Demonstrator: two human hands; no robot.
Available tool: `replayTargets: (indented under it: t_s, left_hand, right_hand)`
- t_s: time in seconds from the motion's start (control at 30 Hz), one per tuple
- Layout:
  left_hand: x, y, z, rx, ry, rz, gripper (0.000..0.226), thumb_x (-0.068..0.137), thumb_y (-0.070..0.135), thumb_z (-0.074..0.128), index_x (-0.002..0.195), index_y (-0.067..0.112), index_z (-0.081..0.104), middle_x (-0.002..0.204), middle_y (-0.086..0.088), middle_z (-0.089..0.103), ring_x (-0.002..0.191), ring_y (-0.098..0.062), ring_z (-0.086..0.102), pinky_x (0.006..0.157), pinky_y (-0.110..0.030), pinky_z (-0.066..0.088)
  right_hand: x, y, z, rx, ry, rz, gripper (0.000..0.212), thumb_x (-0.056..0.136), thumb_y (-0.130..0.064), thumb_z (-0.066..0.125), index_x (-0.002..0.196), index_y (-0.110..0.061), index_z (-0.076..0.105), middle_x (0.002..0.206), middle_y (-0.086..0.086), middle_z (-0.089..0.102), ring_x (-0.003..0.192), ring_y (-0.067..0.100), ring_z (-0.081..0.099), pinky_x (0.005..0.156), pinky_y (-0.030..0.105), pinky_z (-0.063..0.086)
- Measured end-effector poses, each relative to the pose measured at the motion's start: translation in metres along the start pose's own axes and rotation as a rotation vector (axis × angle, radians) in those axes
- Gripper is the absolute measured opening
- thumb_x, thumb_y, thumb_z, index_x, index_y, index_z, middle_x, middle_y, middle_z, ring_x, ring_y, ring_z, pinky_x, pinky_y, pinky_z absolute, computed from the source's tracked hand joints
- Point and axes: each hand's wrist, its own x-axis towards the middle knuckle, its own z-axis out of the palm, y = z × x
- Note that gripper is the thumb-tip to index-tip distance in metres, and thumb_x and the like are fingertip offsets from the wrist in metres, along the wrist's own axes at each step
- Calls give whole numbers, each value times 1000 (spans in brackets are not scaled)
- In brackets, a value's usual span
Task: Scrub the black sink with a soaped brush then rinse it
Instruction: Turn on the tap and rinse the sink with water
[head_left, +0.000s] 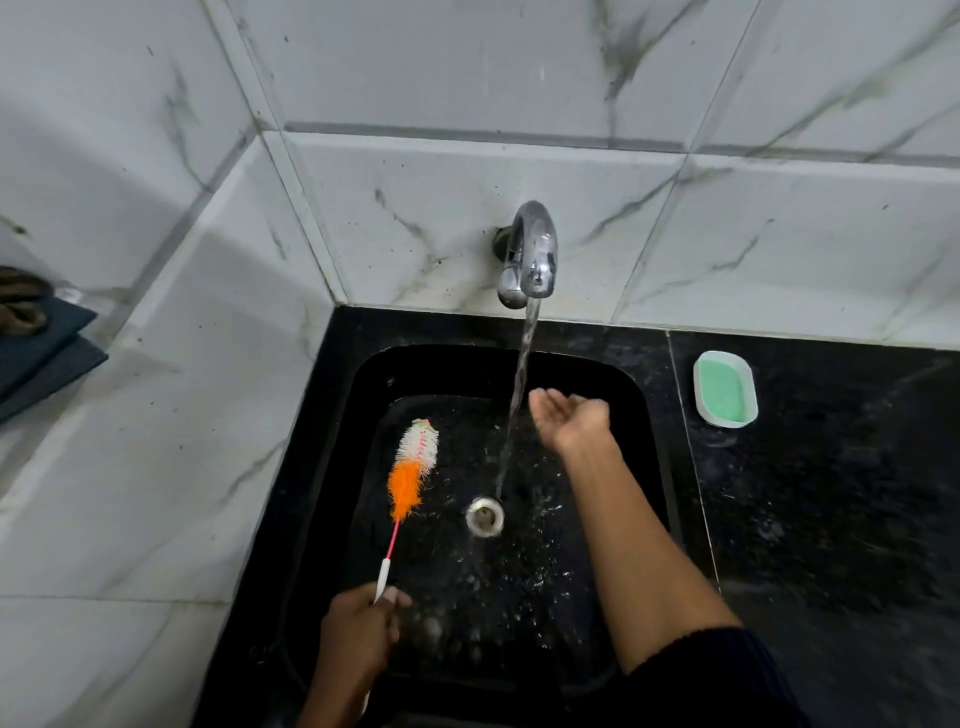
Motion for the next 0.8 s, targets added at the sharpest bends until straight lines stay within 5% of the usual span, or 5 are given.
replayTargets:
  t_s: [0.2, 0.4, 0.53, 0.63, 0.8]
  left_hand:
    - [1, 6, 3, -3, -8, 21, 31, 99, 9, 51, 75, 0, 69, 45, -6, 45, 34, -14, 32, 43, -19, 21]
    - [-1, 8, 1, -1, -5, 32, 31, 100, 9, 50, 76, 0, 69, 45, -6, 45, 35, -13, 32, 40, -20, 22]
    - [-1, 5, -4, -6, 13, 41, 32, 99, 8, 50, 75, 0, 70, 45, -7, 46, 36, -14, 33, 43, -19, 22]
    - [2, 1, -7, -33, 24, 30, 32, 99, 8, 51, 74, 1, 70, 45, -7, 45, 36, -14, 32, 44, -19, 21]
    - [3, -2, -5, -36, 15, 20, 32, 99, 8, 50, 75, -1, 70, 45, -7, 45, 35, -14, 32, 43, -18, 22]
  right_hand:
    - [-1, 48, 6, -232, -40, 234, 40, 96, -15, 23, 68, -8, 50, 63, 6, 52, 53, 15, 46, 52, 23, 36]
    - [7, 48, 15, -193, -135, 268, 41, 96, -20, 22, 59, -18, 38, 48, -1, 35, 38, 10, 30, 41, 16, 21]
    - [17, 2, 28, 287, -152, -48, 46, 105, -23, 19, 92, -3, 57, 91, 13, 68, 83, 25, 68, 76, 33, 58]
    - [13, -23, 20, 397, -61, -185, 42, 102, -18, 20, 77, -7, 52, 67, 3, 55, 60, 17, 56, 90, 36, 55]
    - [9, -7, -11, 94, 115, -132, 38, 96, -13, 21, 69, -8, 47, 72, 10, 53, 63, 20, 55, 69, 28, 57]
